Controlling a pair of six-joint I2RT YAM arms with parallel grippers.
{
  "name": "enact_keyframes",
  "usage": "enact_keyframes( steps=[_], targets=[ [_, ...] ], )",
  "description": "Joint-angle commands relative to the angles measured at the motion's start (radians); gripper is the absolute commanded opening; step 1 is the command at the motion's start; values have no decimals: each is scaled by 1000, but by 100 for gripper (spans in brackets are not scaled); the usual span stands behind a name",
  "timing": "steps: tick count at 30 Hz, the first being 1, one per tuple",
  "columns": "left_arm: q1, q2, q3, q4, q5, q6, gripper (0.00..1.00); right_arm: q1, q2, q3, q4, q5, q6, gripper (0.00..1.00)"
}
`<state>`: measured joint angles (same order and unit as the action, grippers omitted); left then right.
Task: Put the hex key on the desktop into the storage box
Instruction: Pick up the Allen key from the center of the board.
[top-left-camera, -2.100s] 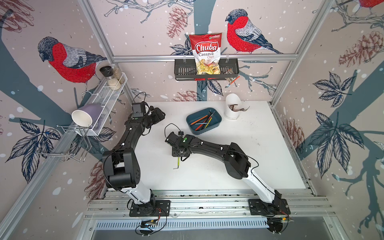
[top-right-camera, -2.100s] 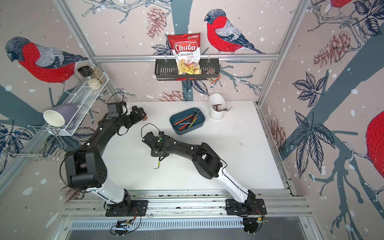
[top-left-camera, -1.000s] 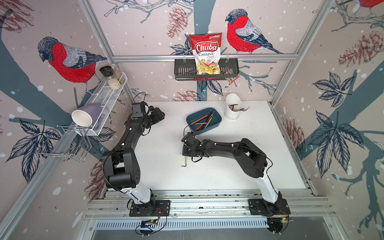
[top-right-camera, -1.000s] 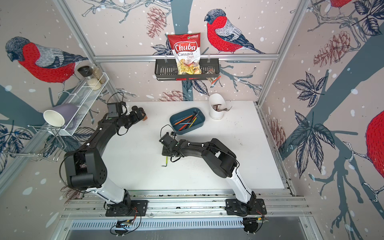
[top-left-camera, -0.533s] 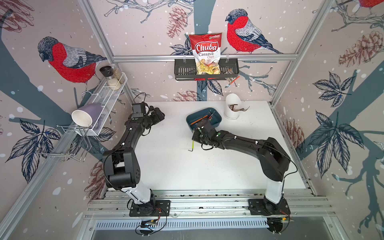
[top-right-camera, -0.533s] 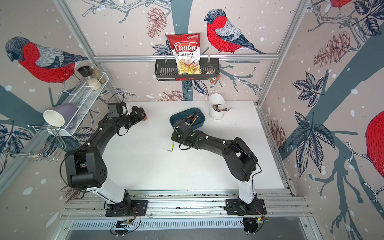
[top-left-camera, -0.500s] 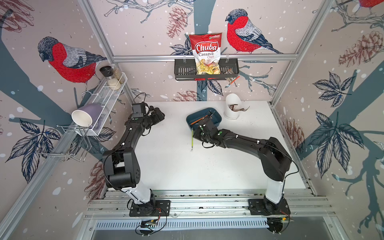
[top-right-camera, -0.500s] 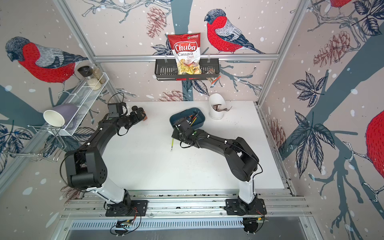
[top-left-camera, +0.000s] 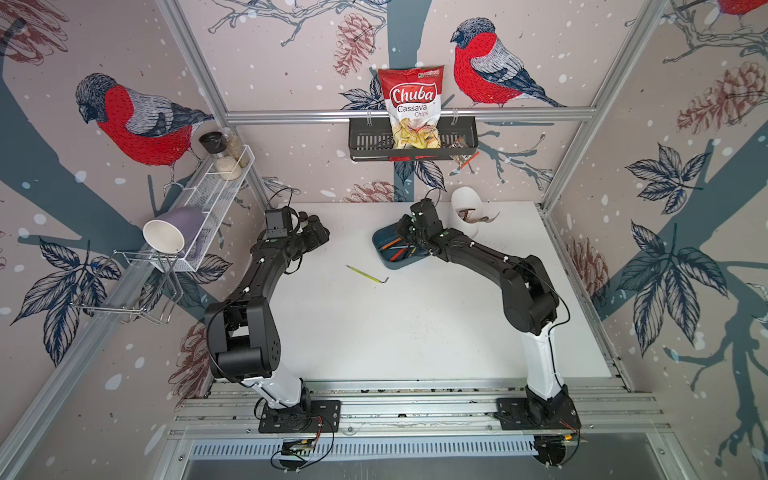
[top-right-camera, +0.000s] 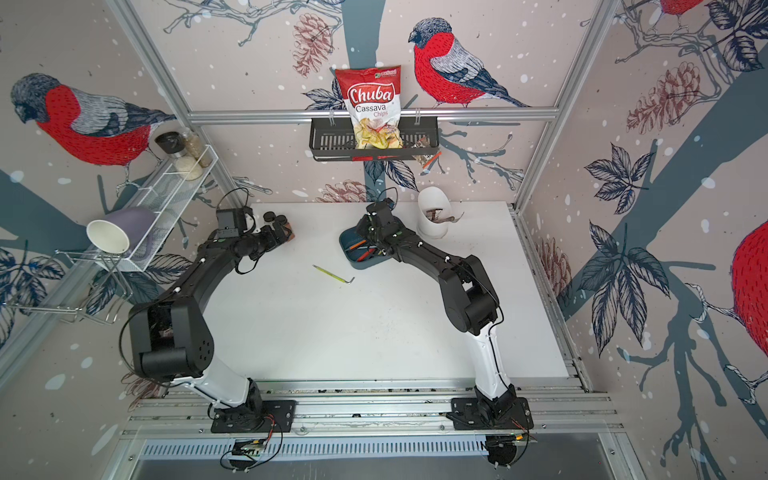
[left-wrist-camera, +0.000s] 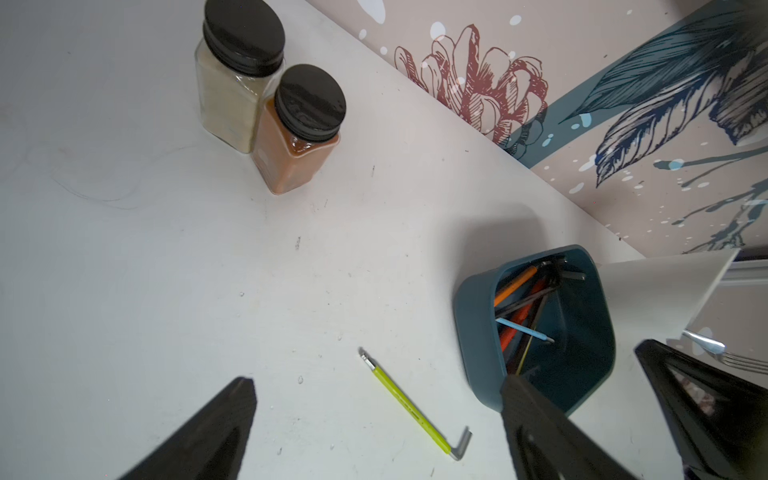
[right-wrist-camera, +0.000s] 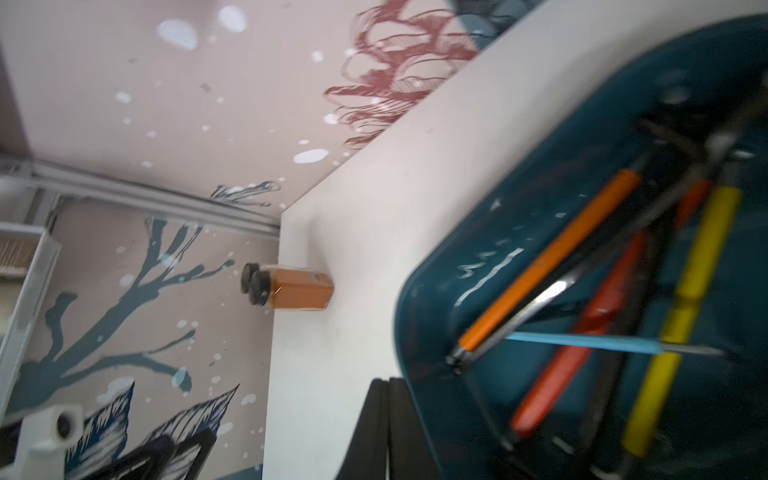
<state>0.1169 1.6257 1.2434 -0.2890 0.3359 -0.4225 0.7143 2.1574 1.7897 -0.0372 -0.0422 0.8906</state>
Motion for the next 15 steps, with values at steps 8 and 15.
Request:
enact_keyframes(
  steps=[8, 15],
  targets=[
    [45, 19, 32, -10, -49, 14, 96, 151, 91, 137, -337, 123, -581, 44],
    [47, 18, 32, -15, -50, 20, 96, 199, 231, 308, -535, 113, -792, 49]
  ],
)
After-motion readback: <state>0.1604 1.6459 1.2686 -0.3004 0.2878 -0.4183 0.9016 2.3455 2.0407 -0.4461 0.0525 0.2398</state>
